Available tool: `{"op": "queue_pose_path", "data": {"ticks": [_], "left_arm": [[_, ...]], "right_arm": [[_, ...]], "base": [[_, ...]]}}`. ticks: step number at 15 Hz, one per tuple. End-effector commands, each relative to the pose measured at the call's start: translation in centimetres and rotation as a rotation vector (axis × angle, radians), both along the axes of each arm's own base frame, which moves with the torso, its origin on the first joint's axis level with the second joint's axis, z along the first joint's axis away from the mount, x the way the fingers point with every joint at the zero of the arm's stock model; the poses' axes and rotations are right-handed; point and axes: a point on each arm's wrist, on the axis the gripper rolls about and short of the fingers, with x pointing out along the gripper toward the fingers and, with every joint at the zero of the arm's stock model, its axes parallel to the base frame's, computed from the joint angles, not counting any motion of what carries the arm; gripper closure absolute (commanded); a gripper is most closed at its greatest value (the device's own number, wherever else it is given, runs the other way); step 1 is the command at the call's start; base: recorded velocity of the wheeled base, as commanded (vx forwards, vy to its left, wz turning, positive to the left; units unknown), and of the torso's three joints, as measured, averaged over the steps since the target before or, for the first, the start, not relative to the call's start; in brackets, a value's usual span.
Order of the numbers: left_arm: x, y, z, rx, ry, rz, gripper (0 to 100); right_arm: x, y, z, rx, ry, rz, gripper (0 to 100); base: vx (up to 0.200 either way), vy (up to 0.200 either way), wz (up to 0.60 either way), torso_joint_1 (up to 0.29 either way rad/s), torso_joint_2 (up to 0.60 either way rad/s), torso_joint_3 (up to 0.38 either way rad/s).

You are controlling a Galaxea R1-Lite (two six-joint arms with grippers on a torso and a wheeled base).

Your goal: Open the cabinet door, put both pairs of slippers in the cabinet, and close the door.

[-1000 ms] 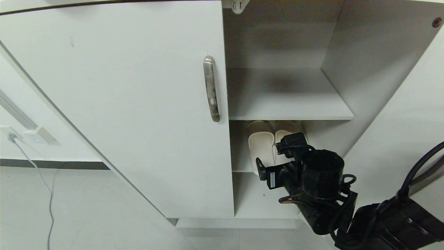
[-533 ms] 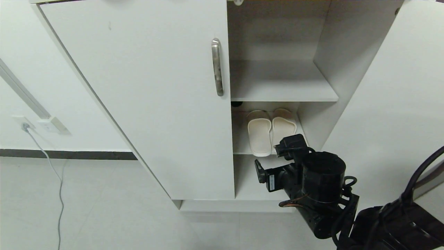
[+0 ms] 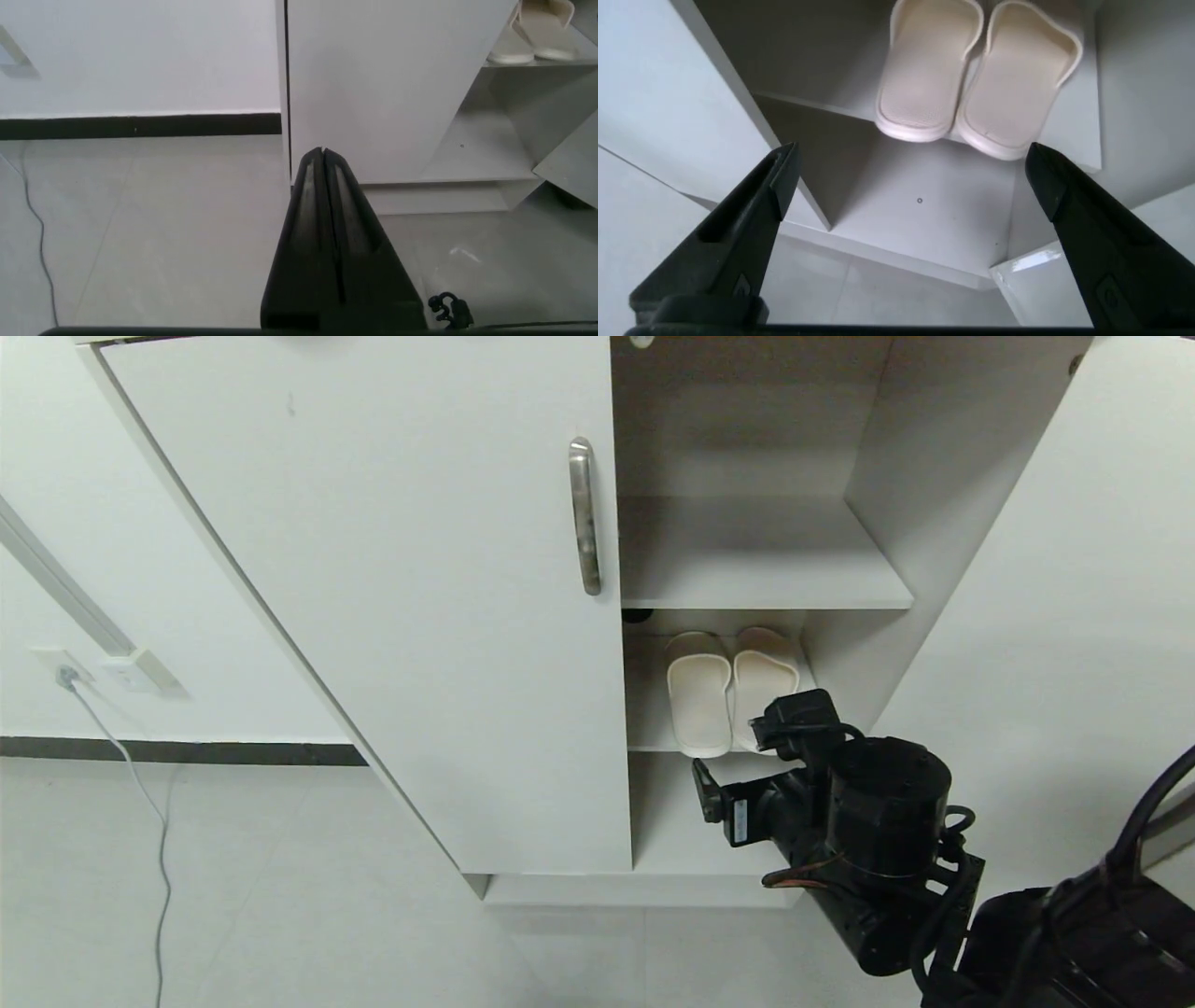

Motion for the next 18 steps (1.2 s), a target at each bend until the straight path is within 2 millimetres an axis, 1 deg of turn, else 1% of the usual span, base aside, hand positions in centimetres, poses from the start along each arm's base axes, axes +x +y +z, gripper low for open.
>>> {"op": "queue_pose_path", "data": {"ticks": [1,5,12,14,18], "left_arm": [[0.0,0.0,0.0,0.001,0.002,0.000,100],[0.0,0.0,0.0,0.000,0.002,0.000,100],[0.0,0.0,0.0,0.000,0.001,0.002,100],[0.0,0.0,0.0,0.001,-0.001,0.003,100],[0.0,0.0,0.0,-0.002,-0.001,0.006,100]], "right_arm": [[-0.3,-0.3,0.3,0.004,-0.004,0.000,0],[-0.5,-0.4,0.5,0.004,-0.006,0.002,0],[-0.7,-0.6,0.0,-0.011,0.007,0.007,0],[-0.8,-0.8,-0.4,-0.025,0.019,0.008,0],[-1.0,-0.8,-0.6,-0.030,0.024,0.013,0]], "base": [[0.000,0.000,0.00,0.000,0.00,0.000],[0.000,0.000,0.00,0.004,0.00,0.173],[0.000,0.000,0.00,-0.003,0.01,0.202],[0.000,0.000,0.00,0.002,0.01,0.083],[0.000,0.000,0.00,0.000,0.00,0.000]]}}
